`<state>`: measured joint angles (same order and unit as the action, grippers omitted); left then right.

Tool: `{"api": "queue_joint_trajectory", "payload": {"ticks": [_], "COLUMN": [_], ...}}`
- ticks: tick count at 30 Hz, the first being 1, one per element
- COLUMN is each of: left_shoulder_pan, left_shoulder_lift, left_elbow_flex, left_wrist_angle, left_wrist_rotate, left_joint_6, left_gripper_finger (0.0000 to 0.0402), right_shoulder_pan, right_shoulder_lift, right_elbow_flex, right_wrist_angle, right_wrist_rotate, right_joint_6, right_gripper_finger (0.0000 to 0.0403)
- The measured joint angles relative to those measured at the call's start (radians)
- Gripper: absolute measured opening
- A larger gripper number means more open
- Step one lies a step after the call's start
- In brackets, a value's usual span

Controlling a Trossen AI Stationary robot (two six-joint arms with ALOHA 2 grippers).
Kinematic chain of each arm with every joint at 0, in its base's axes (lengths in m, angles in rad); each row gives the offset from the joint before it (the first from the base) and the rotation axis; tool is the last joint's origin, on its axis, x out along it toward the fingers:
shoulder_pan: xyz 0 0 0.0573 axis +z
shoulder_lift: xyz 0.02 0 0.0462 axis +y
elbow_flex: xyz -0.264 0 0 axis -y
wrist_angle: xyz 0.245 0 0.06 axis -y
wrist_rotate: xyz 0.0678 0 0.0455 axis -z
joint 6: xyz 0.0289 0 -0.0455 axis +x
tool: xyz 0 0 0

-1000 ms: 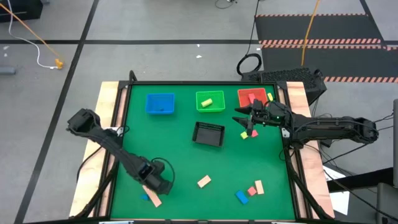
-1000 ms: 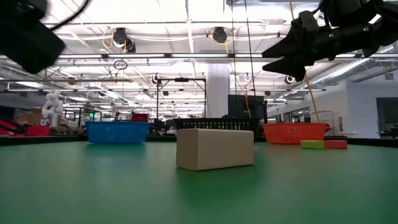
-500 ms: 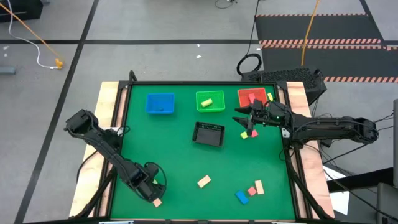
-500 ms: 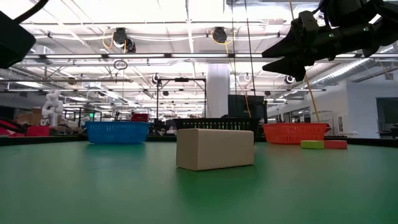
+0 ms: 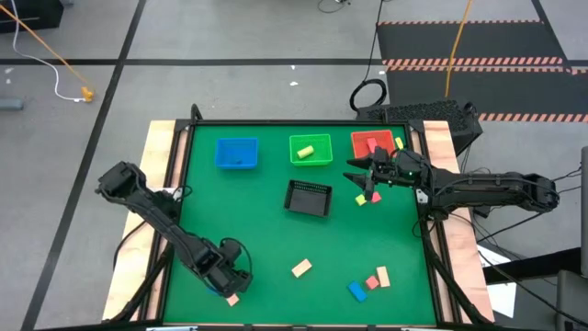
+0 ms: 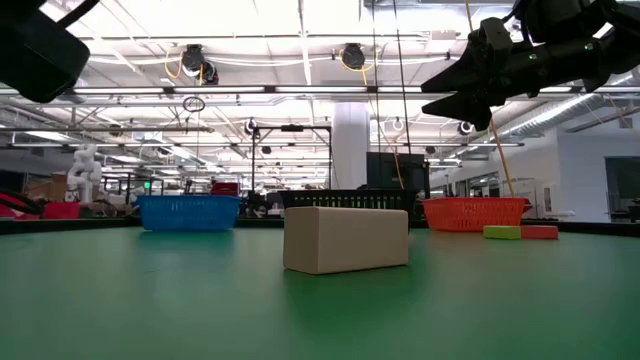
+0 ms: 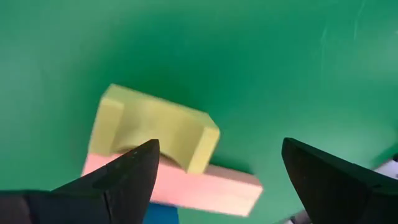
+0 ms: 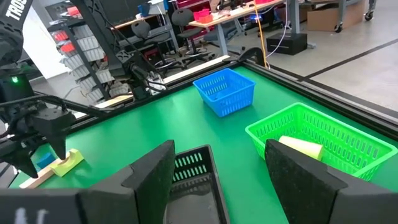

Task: Sort & place blocks by color
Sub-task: Put the bottom green block into the green bin

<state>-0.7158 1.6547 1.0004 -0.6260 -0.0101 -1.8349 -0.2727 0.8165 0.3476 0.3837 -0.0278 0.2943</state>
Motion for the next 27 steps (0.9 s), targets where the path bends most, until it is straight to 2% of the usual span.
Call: {"api": "queue_joint_trajectory", "payload": {"ticks": [8, 11, 14, 23, 25, 27], "left_shoulder_pan": [0.01, 0.01, 0.01, 0.007, 0.007, 0.017], "left_shoulder_lift": [0.035, 0.035, 0.035, 0.035, 0.03, 0.029], "left_elbow_flex": [0.0, 0.0, 0.0, 0.001, 0.006, 0.006], "left_wrist_angle": [-0.003, -0.008, -0.023, -0.107, -0.131, -0.141], "left_wrist_rotate": [-0.011, -0.01, -0.007, 0.009, 0.008, 0.003], "left_joint_6": [0.121, 0.16, 0.184, 0.32, 0.348, 0.349], "left_gripper_finger": [0.0334, 0.0313, 0.0268, 0.0074, 0.0042, 0.0035], "right_shoulder_pan": [0.0, 0.0, 0.0, 0.0, 0.0, 0.0], "right_shoulder_lift": [0.0, 0.0, 0.0, 0.0, 0.0, 0.0], "right_elbow_flex": [0.0, 0.0, 0.0, 0.0, 0.0, 0.0], "right_wrist_angle": [0.0, 0.0, 0.0, 0.0, 0.0, 0.0], "right_wrist_rotate": [0.0, 0.0, 0.0, 0.0, 0.0, 0.0], "right_joint_6": [0.0, 0.0, 0.0, 0.0, 0.0, 0.0], "right_gripper_finger": [0.024, 0.024, 0.024, 0.024, 0.024, 0.024]}}
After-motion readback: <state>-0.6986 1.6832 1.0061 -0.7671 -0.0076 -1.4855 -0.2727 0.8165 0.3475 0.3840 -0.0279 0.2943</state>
